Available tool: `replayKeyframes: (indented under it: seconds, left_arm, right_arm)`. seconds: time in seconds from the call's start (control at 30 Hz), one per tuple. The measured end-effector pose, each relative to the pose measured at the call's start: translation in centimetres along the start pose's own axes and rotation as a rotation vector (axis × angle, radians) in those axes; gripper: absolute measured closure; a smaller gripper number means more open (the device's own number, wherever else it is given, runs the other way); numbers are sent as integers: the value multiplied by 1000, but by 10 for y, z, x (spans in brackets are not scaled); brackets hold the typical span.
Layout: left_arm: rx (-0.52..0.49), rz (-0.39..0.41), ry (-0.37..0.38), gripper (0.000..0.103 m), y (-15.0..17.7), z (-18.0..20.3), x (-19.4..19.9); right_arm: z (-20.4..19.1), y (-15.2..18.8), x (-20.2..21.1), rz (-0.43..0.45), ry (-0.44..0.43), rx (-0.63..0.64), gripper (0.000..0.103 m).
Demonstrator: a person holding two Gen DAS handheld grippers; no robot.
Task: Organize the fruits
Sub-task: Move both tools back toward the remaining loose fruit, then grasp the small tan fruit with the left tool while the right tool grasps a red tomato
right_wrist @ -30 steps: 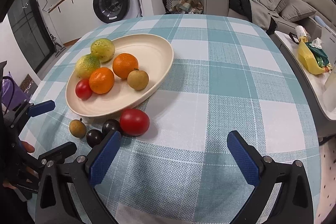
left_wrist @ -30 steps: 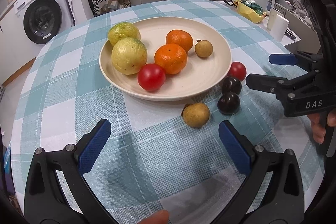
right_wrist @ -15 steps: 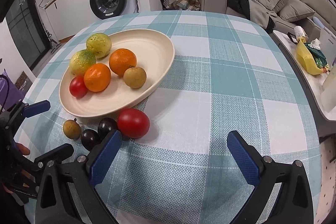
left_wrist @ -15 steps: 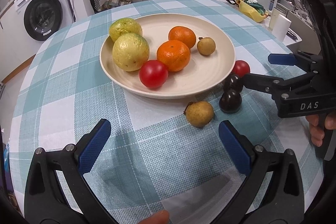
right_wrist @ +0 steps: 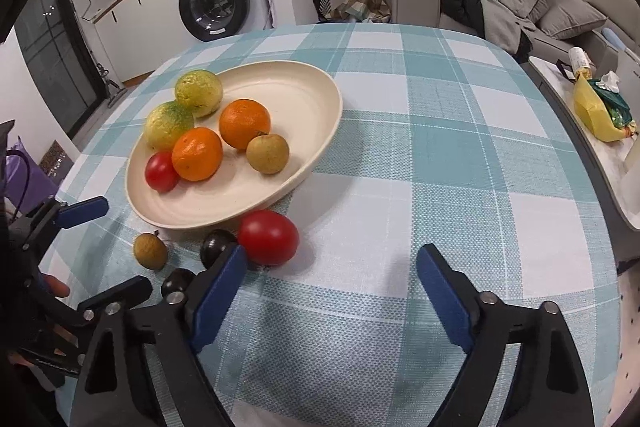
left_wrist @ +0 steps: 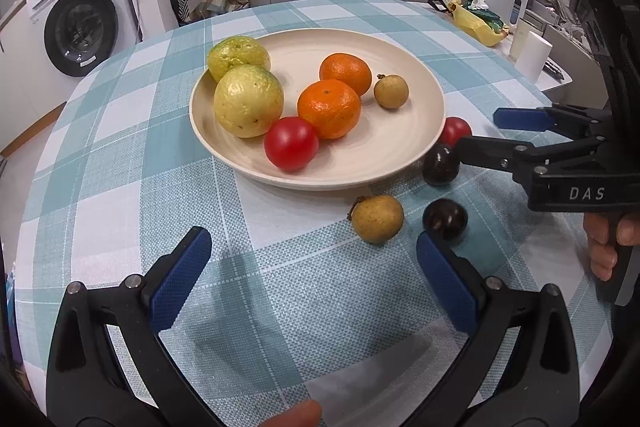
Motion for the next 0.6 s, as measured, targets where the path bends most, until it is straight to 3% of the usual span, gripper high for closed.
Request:
replayKeyframes:
  seconds: [0.2, 0.43, 0.6]
  left_arm:
    - [-13, 1, 40, 7, 1, 6, 2]
    - [-11, -9, 98, 36, 3, 13, 0]
    - [2, -1, 144, 52, 2, 15, -1]
  right_arm:
    - [-3, -1, 2, 2, -69, -12, 36]
    - [-6, -2, 3, -1, -160, -50, 57]
    - [-8, -3, 2, 2, -192, -69, 62]
Point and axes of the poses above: each gripper's, at about its wrist camera, not at the fingertips, and x roughly against the way its jaws point, z to its right, y to its underside, the point moved 5 cm from there along -x, roughly the way its jaws point, and after that the axes turned 11 degrees about y, right-handed, at the moved point
